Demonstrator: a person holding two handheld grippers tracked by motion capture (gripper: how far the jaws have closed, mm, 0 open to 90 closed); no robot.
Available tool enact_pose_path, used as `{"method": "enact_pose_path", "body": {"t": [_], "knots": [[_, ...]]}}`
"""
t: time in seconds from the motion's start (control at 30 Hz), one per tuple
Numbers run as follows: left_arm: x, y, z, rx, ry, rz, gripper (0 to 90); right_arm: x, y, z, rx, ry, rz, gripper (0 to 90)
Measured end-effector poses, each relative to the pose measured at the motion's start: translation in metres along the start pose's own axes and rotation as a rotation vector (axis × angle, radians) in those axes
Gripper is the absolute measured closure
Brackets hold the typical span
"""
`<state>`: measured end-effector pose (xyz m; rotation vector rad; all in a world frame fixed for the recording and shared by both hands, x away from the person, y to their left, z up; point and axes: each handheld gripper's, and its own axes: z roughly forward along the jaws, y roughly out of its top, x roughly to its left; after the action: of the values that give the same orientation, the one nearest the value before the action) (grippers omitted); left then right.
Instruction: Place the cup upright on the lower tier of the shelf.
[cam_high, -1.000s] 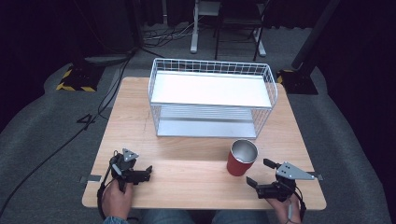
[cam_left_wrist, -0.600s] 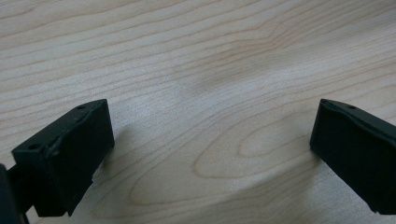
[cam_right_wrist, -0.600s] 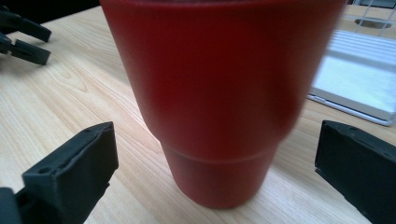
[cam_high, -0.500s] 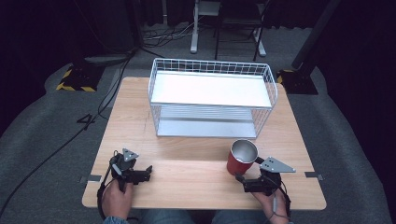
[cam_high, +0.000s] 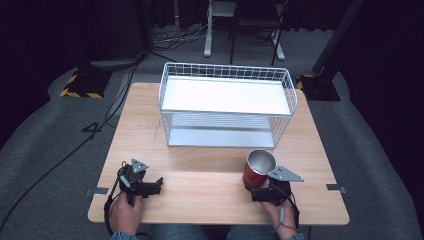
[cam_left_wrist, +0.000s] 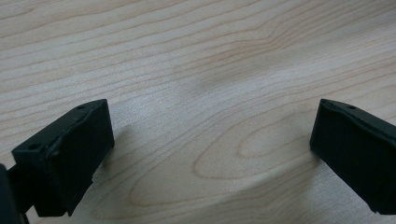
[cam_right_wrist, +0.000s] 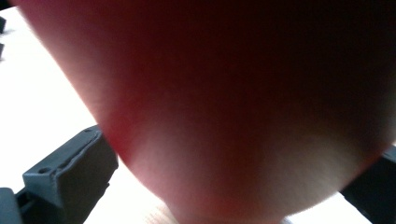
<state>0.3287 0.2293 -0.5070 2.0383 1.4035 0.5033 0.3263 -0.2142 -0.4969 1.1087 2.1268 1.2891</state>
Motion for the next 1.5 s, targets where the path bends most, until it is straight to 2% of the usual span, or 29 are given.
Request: {"method": "enact_pose_path", "body": {"t": [0.13,0.37,0.47,0.6,1.13,1.5], "knots": [[0.0000,0.0000,0.0000,0.000,0.000,0.000,0.0,0.0024,-0.0007,0.0038,-0.006,-0.020,0.012,0.0],[0.0000,0.0000,0.0000,0.000,0.000,0.000,0.0,0.0017,-0.0009,0.0057,-0.014,-0.019,0.013,0.8],[0.0000,0.0000,0.0000,0.000,0.000,0.000,0.0,0.0023,-0.0008,0.0059,-0.008,-0.019,0.005,7.8],[0.0000,0.0000,0.0001,0.000,0.000,0.000,0.0,0.0035,-0.0007,0.0064,-0.003,-0.042,-0.001,16.1],[-0.0001,0.0000,0.0000,0.000,0.000,-0.001,0.0,0.0034,-0.0006,0.0065,-0.002,-0.041,-0.009,17.0],[0.0000,0.0000,0.0001,0.000,0.000,0.000,0.0,0.0011,0.0009,0.0056,0.003,-0.019,0.017,17.1]]}}
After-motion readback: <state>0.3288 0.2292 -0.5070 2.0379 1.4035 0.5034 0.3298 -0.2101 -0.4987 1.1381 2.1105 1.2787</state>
